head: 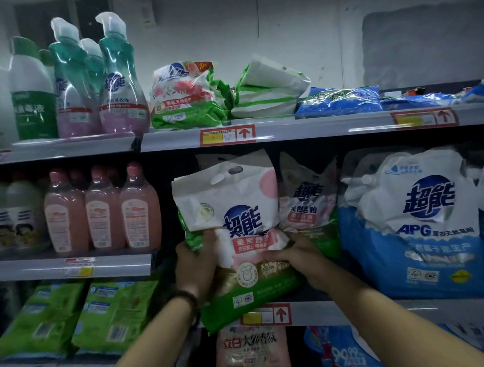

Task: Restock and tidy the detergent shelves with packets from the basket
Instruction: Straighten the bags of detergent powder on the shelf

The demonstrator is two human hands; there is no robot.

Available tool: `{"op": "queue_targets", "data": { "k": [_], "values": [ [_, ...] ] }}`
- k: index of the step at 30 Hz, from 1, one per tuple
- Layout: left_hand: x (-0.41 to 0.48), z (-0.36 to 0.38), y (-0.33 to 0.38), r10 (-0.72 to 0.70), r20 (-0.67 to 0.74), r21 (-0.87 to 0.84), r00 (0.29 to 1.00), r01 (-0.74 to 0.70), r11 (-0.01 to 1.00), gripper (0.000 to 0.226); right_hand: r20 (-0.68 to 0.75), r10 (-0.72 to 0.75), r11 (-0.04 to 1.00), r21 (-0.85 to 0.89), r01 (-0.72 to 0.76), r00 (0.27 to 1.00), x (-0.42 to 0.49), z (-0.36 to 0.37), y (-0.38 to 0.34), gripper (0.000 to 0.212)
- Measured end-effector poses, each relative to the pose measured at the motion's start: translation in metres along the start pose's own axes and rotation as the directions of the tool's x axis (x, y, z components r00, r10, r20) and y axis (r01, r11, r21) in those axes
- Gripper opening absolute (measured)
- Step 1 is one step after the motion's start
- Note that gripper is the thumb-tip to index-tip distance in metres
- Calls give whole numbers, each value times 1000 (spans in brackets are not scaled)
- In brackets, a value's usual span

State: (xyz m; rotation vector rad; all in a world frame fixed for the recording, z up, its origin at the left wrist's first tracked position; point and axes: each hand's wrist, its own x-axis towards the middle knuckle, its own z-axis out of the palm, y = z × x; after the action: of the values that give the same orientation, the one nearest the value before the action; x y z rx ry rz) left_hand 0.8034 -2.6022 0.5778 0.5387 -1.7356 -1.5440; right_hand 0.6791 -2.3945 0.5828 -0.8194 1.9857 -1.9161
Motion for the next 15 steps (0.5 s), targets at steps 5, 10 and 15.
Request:
{"op": "queue_targets", "data": {
  "k": [5,10,15],
  "values": [
    [-29,19,0,87,-128,-66,988,-96,993,68,-36,13,1000,3,-13,999,0,4,3,58],
    [-9,25,21,134,-236,24,962,-132,991,40,-166,-44,992,107,62,985,0,10,6,59],
    [39,29,34,207,-155,-97,966,-224,970,31,-207,-13,973,222,60,978,21,3,-1,63]
  ]
}}
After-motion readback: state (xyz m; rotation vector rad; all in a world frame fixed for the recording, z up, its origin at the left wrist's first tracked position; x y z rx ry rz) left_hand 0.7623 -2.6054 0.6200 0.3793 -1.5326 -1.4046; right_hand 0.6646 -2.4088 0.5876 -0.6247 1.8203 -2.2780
